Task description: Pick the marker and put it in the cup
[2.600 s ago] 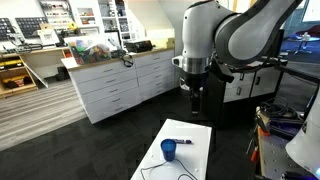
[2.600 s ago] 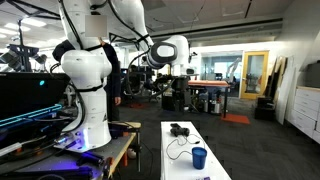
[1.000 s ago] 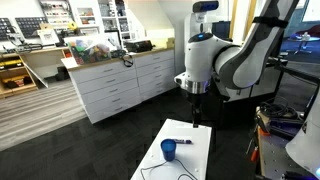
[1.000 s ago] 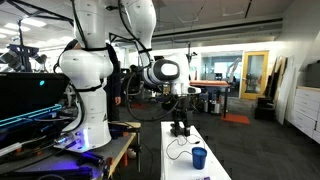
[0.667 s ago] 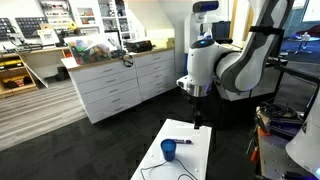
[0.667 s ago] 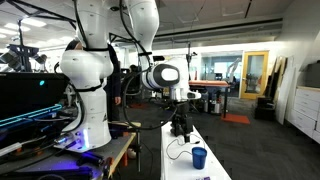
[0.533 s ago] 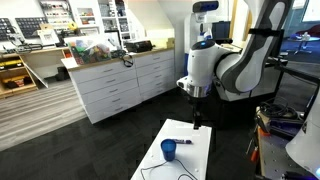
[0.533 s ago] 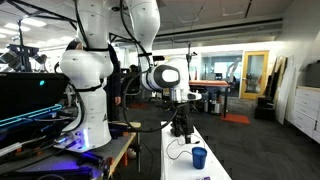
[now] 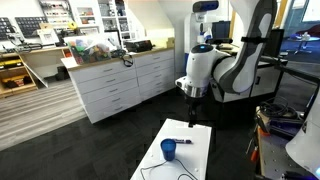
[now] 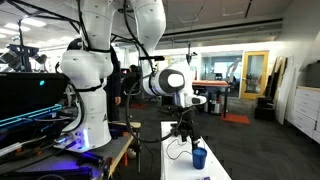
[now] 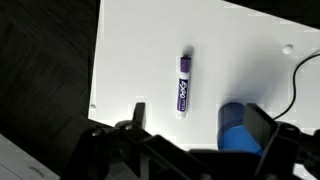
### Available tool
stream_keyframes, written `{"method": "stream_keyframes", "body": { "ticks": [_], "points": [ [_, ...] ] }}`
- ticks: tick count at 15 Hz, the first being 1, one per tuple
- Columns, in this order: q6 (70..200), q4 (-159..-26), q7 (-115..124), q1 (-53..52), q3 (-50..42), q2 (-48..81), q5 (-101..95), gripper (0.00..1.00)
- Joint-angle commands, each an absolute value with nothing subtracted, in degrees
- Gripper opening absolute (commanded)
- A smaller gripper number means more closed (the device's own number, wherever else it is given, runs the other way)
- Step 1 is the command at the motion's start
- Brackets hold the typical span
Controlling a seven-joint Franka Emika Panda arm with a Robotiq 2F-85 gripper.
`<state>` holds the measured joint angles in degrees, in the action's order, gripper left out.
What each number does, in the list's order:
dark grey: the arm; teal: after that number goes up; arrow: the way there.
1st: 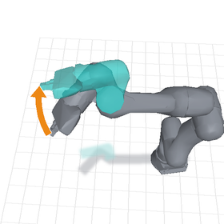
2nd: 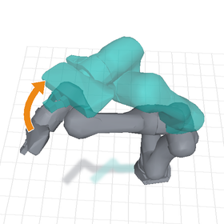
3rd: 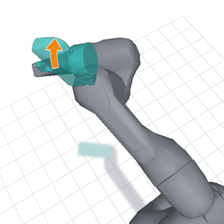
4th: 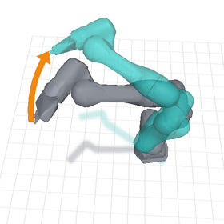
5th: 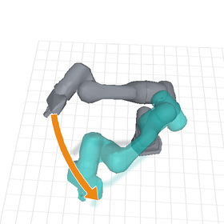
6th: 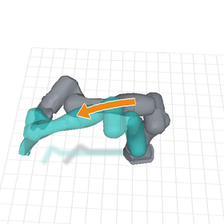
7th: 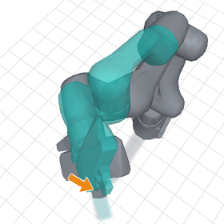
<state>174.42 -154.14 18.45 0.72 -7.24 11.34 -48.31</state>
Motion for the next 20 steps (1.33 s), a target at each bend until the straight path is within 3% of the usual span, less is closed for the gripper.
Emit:
{"method": "stream_keyframes", "body": {
  "ticks": [1,20],
  "points": [
    [177.1,-150.8,22.9,-1.1,-9.7,16.3,-51.3,1.0],
    [188.6,-142.6,22.1,-9.5,-17.6,35.8,-48.3,1.0]
  ]
}}
